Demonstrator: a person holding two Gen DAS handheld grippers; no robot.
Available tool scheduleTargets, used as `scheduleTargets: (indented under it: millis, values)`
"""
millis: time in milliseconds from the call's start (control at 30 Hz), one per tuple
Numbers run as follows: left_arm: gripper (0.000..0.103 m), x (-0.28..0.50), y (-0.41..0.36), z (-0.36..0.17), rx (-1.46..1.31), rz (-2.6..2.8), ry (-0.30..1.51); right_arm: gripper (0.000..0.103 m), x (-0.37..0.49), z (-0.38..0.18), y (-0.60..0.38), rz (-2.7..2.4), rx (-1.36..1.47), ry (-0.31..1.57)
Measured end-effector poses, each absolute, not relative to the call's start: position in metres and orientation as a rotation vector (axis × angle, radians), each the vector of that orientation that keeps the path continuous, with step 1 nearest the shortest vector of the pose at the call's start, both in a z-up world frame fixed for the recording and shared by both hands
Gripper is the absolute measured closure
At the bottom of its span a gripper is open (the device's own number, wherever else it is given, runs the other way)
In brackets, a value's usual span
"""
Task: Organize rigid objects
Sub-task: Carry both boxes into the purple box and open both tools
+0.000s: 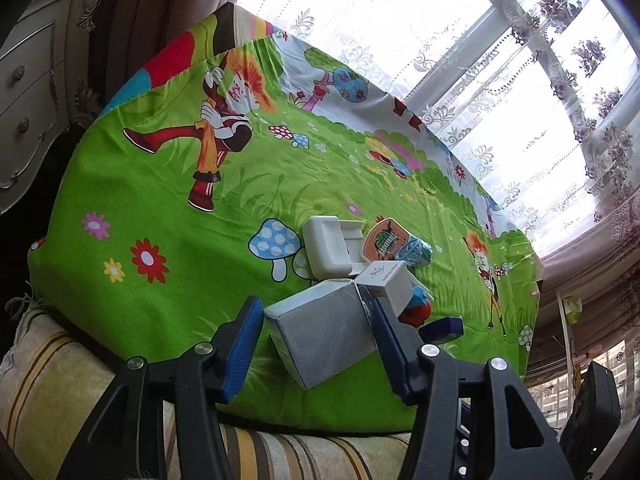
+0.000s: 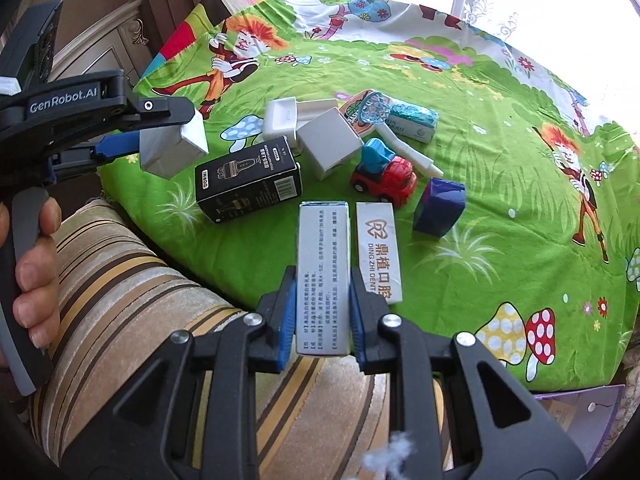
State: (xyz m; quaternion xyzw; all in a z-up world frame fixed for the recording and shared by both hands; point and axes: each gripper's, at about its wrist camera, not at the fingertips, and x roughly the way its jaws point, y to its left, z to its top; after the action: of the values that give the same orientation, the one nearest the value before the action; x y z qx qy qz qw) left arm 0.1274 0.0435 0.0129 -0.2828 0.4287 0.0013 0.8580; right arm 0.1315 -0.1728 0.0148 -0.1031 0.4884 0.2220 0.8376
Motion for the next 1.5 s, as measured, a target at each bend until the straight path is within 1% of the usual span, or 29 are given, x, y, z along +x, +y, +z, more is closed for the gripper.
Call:
scheduleTargets:
  millis: [333,733,1067,1500]
  values:
    - [0.047,0.097,0.000,0.032,-0.555,-0.110,0.894,0.075,0.099,0.036,-0.209,0.420,-0.179,0.988]
    - [0.047,0.067,-0.074,0.044,-0.470,-0.293,0.951,0.075,0.053,0.053,-0.286,0.293,-0.107,0.954]
    - [0.047,0.040,-0.147,0.047,-0.355,-0.497,1.000,0.075,0.014,0.059,-0.355,0.161,-0.037,0.935]
    - [0.047,0.013,-0.226,0.047,-0.260,-0.770,1.071,0.075,-0.023,0.052,-0.444,-0.019,0.068,0.940]
